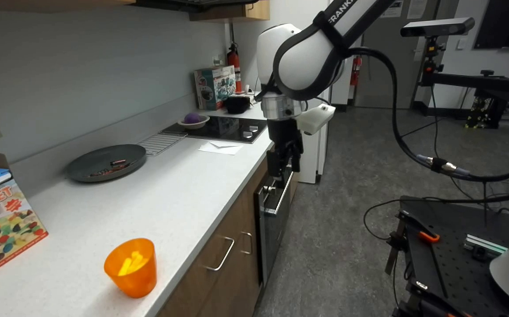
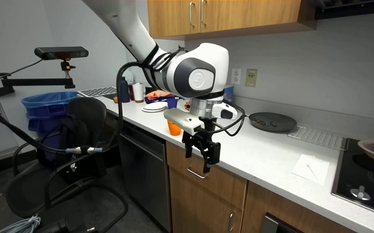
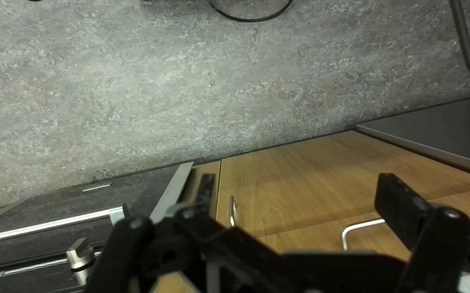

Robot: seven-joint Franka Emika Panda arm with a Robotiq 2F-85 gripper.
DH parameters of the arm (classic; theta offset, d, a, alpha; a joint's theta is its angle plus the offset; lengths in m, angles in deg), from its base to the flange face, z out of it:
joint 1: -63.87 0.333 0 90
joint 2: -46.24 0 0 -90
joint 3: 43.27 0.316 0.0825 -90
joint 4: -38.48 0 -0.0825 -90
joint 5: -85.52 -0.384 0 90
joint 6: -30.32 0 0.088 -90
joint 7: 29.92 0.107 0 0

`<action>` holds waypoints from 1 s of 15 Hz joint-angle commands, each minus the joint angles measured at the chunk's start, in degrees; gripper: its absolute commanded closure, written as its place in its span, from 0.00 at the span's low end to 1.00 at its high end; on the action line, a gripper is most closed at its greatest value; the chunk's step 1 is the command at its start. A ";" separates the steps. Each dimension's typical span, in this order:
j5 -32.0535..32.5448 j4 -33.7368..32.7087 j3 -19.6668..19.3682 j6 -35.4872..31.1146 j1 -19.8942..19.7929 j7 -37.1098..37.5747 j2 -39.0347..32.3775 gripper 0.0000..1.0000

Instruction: Open the top draw of the kitchen unit

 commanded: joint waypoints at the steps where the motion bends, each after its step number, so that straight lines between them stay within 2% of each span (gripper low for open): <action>1: -1.72 -2.45 1.11 -0.35 1.42 -0.43 -3.73 0.00; 8: -0.66 -1.70 0.83 -0.14 1.68 -0.13 -3.40 0.00; 15: -4.65 -1.51 2.11 -5.13 2.45 3.19 -9.97 0.00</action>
